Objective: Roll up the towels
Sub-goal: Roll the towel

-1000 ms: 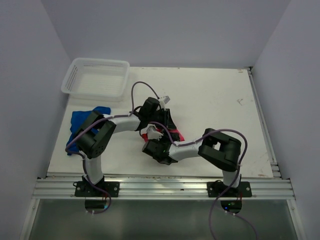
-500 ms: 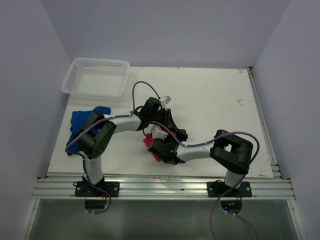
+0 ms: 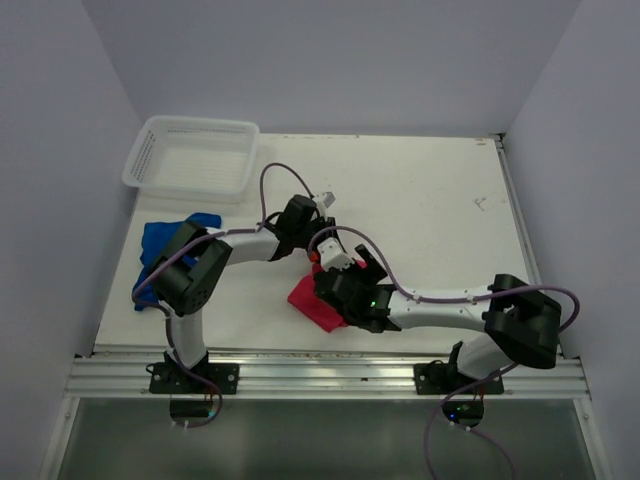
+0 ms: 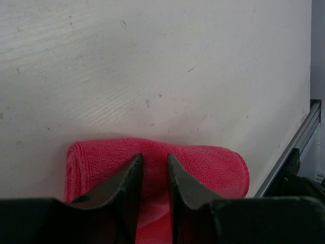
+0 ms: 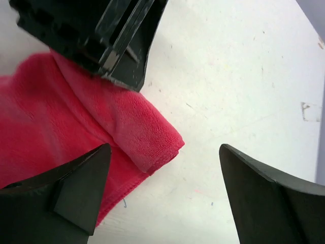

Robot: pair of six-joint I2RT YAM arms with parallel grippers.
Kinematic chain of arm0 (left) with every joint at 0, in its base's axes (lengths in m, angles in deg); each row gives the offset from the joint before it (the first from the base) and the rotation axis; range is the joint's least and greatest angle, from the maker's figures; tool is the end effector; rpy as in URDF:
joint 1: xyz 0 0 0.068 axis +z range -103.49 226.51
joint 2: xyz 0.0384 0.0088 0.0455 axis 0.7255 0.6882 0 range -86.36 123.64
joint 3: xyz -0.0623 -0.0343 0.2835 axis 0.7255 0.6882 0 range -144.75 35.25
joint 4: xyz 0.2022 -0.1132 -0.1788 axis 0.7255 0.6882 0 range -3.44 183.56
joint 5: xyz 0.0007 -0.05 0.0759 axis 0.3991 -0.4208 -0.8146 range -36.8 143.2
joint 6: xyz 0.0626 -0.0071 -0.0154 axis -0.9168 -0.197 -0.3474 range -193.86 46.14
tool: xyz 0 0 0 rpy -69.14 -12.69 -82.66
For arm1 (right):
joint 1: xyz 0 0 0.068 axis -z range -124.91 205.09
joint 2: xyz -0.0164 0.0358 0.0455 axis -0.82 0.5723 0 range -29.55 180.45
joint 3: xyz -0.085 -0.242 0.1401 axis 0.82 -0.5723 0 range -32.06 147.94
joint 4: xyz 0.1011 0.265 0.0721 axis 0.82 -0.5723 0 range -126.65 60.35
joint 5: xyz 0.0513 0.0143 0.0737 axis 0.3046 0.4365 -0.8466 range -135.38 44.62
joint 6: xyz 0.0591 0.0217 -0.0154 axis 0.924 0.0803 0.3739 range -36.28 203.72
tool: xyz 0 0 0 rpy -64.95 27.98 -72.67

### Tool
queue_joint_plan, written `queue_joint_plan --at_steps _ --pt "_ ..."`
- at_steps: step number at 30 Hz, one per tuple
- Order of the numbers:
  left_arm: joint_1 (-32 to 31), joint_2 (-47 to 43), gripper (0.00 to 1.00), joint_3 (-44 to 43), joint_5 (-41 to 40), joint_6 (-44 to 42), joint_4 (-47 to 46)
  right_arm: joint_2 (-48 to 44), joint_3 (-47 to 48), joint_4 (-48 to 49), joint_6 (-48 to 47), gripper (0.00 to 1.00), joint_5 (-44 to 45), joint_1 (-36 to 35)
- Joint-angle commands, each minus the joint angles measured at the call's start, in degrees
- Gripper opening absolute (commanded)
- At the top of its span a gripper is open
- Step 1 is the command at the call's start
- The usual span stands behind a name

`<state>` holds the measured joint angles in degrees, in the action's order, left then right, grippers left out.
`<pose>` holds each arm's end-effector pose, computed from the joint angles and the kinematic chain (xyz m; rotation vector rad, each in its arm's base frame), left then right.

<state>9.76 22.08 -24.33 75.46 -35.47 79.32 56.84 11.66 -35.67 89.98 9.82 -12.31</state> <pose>0.3317 -0.2717 0.1327 0.1841 2.4898 -1.0690 0.1595 0.2749 0.1754 -0.6767 1.9193 -0.3844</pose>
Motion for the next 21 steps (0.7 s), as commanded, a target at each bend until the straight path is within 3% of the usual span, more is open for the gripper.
queue_joint_plan --at_steps 1,8,12,16,21 --pt "0.6 1.1 0.3 1.7 -2.9 -1.6 2.1 -2.8 -1.4 3.7 6.5 0.92 -1.1 0.5" --pt "0.7 0.6 0.3 2.1 -2.8 -1.2 1.8 -8.2 -5.1 5.8 8.9 0.91 -3.6 2.2" --pt "0.6 0.3 0.3 2.2 -2.9 -1.3 1.9 -15.0 -7.9 7.3 11.3 0.87 -9.9 5.6" --pt "0.6 -0.5 0.3 2.4 -3.5 -1.3 2.1 -22.9 -9.5 7.9 13.2 0.77 -25.3 13.8" --pt "0.5 -1.7 0.3 2.9 -3.8 -1.3 2.0 -25.0 -6.6 4.0 14.8 0.64 -41.9 23.1"
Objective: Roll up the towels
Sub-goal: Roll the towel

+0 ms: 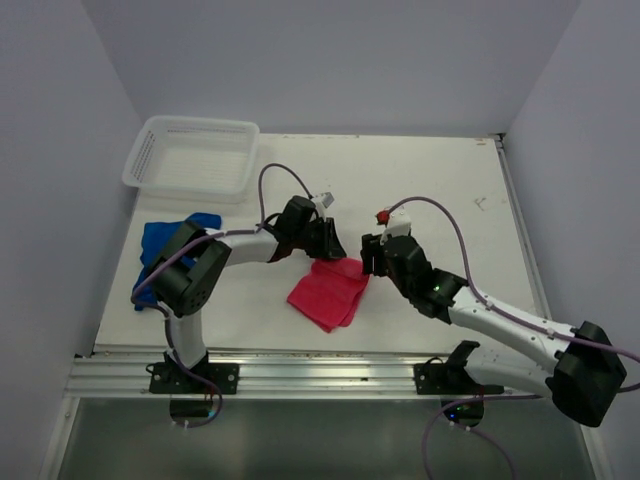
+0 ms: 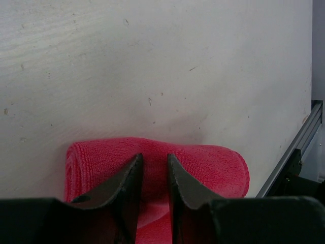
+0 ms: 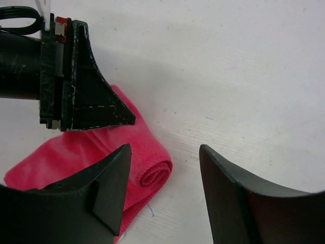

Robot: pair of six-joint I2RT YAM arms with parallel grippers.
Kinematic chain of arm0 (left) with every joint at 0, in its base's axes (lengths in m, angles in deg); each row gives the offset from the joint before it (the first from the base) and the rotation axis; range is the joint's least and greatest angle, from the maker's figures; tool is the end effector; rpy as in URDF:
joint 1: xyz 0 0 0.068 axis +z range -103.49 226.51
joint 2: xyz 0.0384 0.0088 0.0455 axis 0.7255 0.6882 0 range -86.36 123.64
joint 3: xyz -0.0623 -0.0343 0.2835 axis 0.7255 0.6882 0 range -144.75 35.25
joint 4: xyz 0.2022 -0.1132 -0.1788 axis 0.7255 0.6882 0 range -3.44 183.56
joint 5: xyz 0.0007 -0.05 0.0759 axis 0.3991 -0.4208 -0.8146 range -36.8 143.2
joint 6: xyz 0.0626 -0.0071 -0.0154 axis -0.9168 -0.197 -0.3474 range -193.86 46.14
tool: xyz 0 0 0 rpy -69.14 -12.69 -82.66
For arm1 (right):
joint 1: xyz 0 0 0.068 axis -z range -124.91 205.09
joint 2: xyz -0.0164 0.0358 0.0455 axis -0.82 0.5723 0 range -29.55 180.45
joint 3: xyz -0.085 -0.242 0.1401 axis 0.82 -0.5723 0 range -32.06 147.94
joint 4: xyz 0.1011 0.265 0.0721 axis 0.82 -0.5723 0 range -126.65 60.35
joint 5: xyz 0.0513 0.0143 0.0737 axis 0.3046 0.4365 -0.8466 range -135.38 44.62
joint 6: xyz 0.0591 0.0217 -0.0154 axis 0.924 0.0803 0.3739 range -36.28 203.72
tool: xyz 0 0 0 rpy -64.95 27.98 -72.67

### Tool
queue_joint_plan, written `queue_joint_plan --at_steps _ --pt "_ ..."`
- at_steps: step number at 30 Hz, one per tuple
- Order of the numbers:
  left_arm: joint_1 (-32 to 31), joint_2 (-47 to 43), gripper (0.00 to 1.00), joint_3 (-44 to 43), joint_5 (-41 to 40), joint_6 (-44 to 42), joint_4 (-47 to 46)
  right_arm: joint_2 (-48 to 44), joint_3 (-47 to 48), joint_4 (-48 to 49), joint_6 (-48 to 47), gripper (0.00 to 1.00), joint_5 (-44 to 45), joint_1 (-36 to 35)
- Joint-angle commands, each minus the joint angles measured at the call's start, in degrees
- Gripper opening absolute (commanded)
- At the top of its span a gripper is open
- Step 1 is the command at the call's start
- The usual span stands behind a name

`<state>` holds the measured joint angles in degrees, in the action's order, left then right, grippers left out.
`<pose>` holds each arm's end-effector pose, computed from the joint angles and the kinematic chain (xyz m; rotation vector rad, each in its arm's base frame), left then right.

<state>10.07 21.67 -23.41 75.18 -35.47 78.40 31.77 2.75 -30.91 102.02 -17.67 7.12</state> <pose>0.3311 -0.2681 0.1319 0.1759 2.4806 -1.0647 0.1945 0.1806 0.2369 -0.2223 1.9920 0.2446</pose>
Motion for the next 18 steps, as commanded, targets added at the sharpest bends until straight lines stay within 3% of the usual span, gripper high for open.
queue_joint_plan --at_steps 1,2,9,12,18 --pt "0.2 -1.2 0.3 2.0 -3.5 -1.3 2.9 1.5 3.2 -1.7 4.1 0.59 -17.1 5.2" --pt "0.2 -1.3 0.3 2.1 -3.5 -1.2 2.9 2.7 4.2 -2.3 4.8 0.57 -25.4 8.7" --pt "-0.1 -1.9 0.3 3.4 -3.8 -0.8 1.7 15.8 5.3 2.5 11.2 0.54 -48.1 19.6" --pt "-0.4 -2.3 0.3 3.5 -3.8 -0.9 1.7 20.8 5.4 4.8 11.8 0.55 -53.5 20.8" --pt "-0.5 -3.1 0.3 3.0 -4.2 -1.7 2.4 24.4 3.3 7.4 11.6 0.58 -55.0 21.2"
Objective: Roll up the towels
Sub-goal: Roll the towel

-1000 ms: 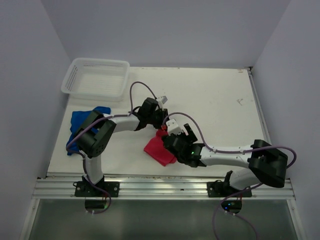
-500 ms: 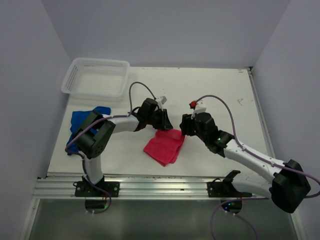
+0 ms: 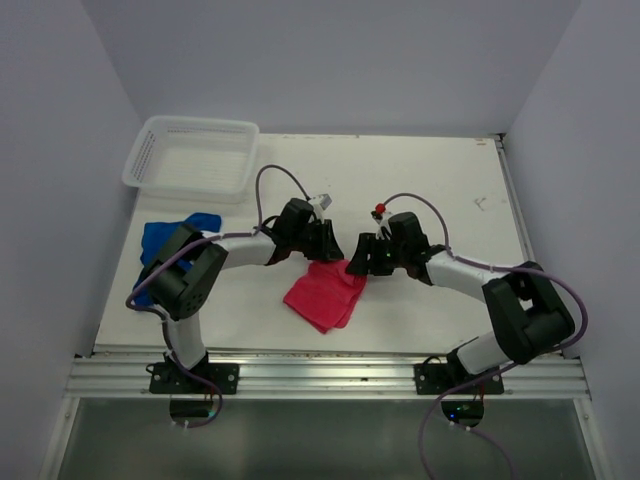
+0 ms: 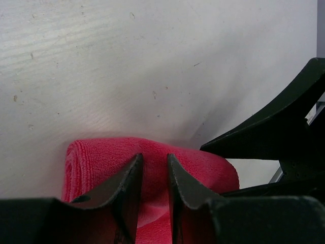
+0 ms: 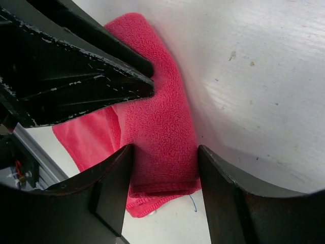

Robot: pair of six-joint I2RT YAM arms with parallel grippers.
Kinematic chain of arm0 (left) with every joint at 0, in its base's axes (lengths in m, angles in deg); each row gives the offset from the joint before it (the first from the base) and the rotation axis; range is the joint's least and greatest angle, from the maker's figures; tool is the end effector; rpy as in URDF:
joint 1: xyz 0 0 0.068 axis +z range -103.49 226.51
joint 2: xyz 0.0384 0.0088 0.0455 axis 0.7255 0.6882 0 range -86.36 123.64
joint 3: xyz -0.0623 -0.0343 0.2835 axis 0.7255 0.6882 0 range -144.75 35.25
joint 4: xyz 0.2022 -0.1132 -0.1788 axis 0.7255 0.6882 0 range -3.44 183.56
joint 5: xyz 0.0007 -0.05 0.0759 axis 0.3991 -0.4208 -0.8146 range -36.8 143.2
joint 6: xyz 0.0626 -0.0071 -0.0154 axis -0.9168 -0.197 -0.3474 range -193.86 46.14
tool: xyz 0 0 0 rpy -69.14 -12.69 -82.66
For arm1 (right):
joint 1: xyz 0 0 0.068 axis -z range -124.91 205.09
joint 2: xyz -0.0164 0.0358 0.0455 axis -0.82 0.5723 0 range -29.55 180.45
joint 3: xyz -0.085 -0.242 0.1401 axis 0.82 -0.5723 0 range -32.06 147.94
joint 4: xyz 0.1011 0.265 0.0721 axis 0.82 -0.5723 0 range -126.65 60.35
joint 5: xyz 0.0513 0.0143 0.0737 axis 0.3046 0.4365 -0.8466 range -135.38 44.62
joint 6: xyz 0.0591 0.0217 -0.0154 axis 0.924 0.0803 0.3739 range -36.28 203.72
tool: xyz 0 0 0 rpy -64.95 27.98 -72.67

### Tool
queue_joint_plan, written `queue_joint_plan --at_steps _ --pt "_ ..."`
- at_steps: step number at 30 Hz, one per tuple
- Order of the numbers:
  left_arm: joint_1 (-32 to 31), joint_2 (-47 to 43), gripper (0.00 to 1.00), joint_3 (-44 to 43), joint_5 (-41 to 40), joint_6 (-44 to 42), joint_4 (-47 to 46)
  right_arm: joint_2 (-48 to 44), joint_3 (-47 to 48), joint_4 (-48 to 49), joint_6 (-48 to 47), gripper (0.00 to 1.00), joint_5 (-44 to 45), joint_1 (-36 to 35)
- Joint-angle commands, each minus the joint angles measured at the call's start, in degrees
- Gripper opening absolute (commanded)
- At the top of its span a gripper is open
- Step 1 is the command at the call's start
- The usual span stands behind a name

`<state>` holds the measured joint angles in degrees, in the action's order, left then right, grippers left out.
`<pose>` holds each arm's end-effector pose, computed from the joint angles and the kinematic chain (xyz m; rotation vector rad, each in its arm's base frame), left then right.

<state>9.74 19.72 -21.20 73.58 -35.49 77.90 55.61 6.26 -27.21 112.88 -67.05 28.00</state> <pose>0.3229 -0.2633 0.1338 0.1679 2.4721 -1.0385 0.2733 0.1607 0.1500 -0.1534 2.4634 0.9027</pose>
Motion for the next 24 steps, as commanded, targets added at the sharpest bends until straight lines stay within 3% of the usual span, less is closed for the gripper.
queue_joint_plan --at_steps 1,5,7,12,17,21,24 --pt "-0.1 -1.2 0.3 0.5 -3.0 -1.9 3.6 1.2 -0.4 3.7 0.2 0.58 -6.0 0.5" --pt "-0.1 -1.7 0.3 -0.9 -4.4 -3.7 5.7 2.1 -2.3 4.7 -1.8 0.53 -7.8 0.6" --pt "0.0 -1.8 0.3 -1.6 -5.4 -4.8 7.2 2.5 -3.3 4.8 -3.3 0.42 -8.6 0.6" --pt "0.0 -1.7 0.3 -4.0 -7.1 -6.6 8.6 2.6 -5.6 5.7 -5.1 0.31 -9.7 0.6" --pt "0.2 -1.7 0.3 -5.8 -7.9 -7.5 11.7 1.5 -6.2 5.7 -6.1 0.14 -7.6 0.5" --pt "0.7 -2.9 0.3 -7.1 -8.3 -7.5 13.0 -2.2 -6.9 5.4 -7.5 0.06 -0.9 -1.4" --pt "1.5 -3.7 0.3 -8.1 -7.9 -6.9 13.5 -5.0 -7.4 4.7 -9.4 0.0 9.3 -5.9"
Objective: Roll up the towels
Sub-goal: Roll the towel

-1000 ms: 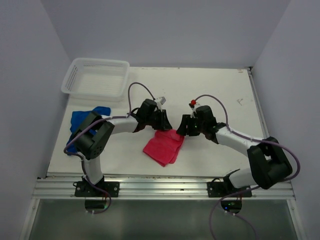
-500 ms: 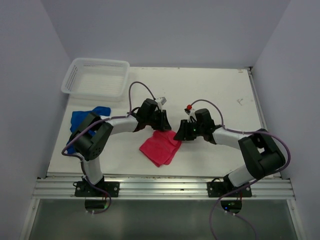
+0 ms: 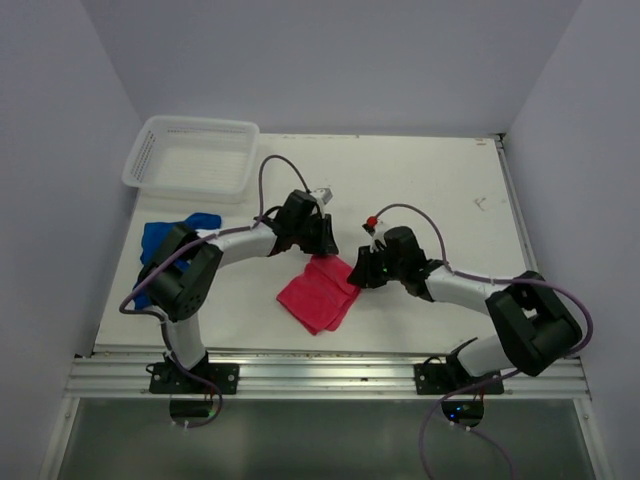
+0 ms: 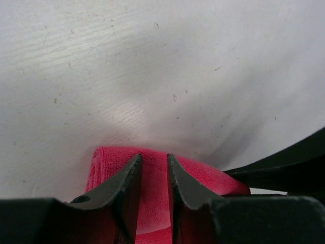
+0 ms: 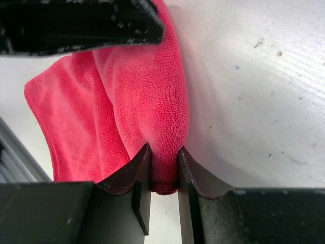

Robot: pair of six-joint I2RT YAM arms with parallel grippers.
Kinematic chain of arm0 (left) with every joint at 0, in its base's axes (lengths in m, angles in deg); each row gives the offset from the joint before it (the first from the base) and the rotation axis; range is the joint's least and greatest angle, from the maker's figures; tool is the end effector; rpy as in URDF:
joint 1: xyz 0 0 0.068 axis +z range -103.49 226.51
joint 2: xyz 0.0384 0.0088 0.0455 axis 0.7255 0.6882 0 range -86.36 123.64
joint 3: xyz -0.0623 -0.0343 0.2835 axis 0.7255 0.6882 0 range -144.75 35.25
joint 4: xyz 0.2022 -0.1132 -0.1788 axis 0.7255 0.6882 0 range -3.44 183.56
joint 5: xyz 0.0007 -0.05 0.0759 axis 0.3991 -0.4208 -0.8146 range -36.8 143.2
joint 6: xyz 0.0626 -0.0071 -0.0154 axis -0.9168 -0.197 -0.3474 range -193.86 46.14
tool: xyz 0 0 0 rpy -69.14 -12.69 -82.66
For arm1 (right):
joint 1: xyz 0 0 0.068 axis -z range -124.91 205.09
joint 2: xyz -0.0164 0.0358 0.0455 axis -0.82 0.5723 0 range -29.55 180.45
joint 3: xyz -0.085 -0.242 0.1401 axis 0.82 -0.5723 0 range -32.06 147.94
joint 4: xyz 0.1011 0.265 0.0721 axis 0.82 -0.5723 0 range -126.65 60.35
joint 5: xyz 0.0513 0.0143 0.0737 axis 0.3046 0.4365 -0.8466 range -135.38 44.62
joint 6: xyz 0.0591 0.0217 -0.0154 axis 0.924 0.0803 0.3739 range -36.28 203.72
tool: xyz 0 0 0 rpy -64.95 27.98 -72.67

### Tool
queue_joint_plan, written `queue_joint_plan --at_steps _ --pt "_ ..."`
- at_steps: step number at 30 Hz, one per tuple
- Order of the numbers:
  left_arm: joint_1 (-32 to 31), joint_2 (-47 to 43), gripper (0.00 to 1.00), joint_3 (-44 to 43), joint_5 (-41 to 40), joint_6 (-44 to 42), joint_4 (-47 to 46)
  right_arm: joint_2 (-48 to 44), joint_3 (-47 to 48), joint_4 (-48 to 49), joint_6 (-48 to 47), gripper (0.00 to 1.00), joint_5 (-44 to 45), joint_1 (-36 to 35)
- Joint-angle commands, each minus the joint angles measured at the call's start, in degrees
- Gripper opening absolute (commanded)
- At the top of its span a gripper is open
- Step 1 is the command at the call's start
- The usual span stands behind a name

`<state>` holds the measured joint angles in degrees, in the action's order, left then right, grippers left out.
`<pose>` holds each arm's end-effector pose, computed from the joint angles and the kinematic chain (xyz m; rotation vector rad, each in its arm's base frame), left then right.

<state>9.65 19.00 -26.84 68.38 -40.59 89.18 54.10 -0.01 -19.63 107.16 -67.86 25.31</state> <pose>0.3316 -0.2652 0.1523 0.2150 2.5164 -0.8621 0.2496 0.1651 0.1350 -0.3466 2.3831 0.9092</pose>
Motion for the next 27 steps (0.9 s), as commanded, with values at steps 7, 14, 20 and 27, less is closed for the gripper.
queue_joint_plan --at_steps 7,14,20,27 --pt "2.8 -3.8 0.31 -3.7 -1.8 -1.0 2.7 -8.9 -2.1 -1.2 -5.0 0.0 29.1 -9.5" --pt "4.1 -4.7 0.31 -6.1 -1.4 -1.2 3.7 -5.4 -3.5 5.7 -8.9 0.0 41.5 -12.9" --pt "5.0 -5.3 0.31 -8.1 -1.6 -1.9 5.4 -5.0 -3.7 8.2 -18.1 0.0 51.7 -21.2" --pt "4.5 -7.4 0.31 -5.5 -1.3 -0.5 3.5 -4.9 -4.1 6.6 -22.5 0.0 60.5 -29.7"
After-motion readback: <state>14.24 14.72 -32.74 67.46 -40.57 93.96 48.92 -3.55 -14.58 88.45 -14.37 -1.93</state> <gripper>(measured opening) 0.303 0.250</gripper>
